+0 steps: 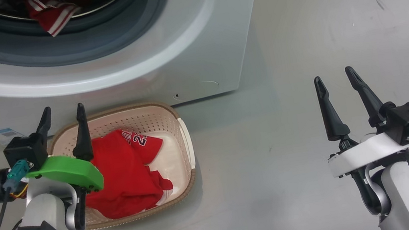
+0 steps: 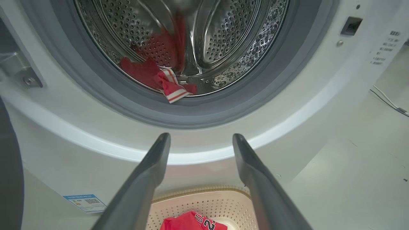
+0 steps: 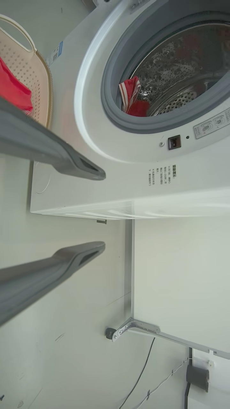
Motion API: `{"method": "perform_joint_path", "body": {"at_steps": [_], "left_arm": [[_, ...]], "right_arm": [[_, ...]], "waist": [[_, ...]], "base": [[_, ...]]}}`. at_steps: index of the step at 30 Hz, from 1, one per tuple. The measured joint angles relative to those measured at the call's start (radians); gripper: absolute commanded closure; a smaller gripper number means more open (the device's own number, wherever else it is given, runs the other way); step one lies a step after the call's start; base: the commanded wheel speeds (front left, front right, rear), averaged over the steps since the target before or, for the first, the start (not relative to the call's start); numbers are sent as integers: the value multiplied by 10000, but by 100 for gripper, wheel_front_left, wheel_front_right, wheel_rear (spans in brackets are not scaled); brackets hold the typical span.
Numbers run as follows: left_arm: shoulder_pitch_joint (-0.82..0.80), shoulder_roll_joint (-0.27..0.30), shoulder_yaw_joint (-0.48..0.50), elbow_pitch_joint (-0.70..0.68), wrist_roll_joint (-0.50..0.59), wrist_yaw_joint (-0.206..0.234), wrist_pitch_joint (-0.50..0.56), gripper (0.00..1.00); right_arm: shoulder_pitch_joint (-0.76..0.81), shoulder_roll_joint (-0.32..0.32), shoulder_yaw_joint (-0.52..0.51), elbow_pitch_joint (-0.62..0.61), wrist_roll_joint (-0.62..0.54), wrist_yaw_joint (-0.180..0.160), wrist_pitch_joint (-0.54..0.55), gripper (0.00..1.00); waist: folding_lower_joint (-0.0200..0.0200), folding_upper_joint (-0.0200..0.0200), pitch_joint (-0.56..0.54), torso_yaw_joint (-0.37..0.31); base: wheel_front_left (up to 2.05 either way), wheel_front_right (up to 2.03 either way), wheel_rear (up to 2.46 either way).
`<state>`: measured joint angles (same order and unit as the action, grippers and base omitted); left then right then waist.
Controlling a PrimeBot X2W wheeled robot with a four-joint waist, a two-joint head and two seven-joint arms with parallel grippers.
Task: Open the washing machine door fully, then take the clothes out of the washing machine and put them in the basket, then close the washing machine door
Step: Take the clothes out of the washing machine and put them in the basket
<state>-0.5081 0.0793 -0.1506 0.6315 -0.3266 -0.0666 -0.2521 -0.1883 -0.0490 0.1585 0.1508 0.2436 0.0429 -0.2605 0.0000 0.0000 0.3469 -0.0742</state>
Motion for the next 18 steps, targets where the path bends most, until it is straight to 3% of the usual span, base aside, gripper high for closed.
{"method": "perform_joint_path", "body": {"at_steps": [18], "left_arm": [[2543, 25, 40, -2690, 650, 443, 0, 0]], "right_arm": [[1160, 13, -117, 238, -84, 174, 0, 0]], "waist": [[0, 0, -2036, 406]], "base": [[0, 0, 0]]}}
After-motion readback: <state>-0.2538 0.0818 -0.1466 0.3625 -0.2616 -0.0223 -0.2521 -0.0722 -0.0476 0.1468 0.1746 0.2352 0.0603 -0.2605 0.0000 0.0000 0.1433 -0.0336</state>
